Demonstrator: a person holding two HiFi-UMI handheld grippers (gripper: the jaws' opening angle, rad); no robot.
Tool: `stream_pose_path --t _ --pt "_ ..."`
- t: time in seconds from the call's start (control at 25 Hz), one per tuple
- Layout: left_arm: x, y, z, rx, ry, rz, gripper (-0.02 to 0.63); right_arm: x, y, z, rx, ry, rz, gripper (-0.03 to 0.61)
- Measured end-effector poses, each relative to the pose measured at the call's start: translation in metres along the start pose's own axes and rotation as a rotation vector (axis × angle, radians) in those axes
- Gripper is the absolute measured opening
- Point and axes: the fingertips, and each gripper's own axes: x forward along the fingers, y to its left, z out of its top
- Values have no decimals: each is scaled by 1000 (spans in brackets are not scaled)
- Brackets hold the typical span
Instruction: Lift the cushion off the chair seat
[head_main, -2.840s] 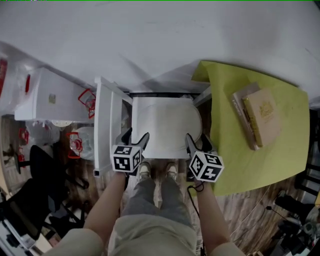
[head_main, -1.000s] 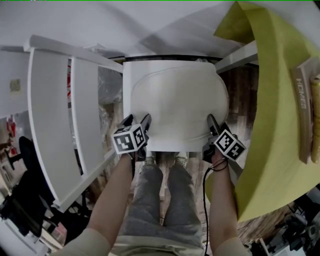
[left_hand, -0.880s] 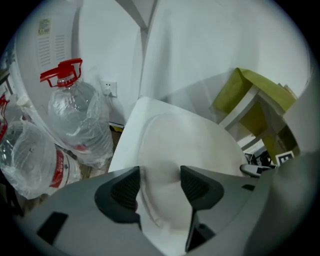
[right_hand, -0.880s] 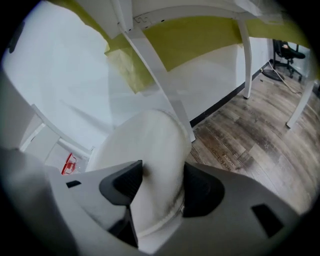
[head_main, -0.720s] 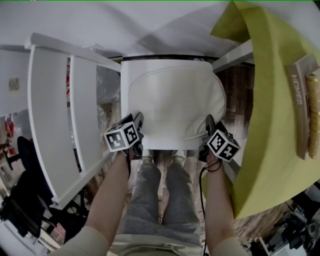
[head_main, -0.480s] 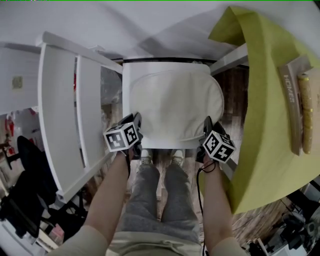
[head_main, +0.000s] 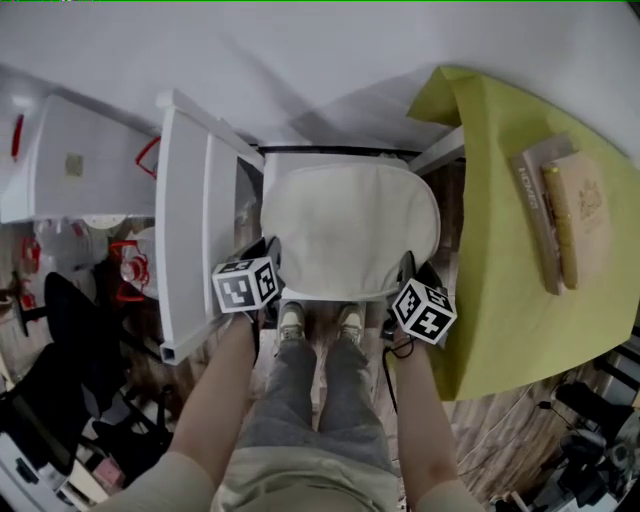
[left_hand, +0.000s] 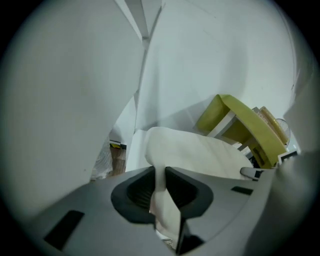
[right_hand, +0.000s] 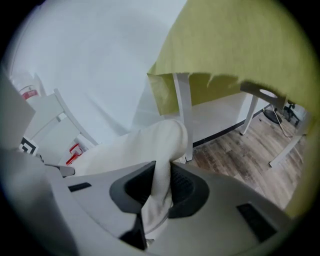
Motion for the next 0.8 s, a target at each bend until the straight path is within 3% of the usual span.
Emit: stream_pose_path --t 0.48,0.8 --pt "-104 -37 53 23 -62 -10 78 -100 41 69 -70 -73 5 72" --pt "-183 -73 108 78 -170 -69 77 -178 66 133 -65 -158 42 72"
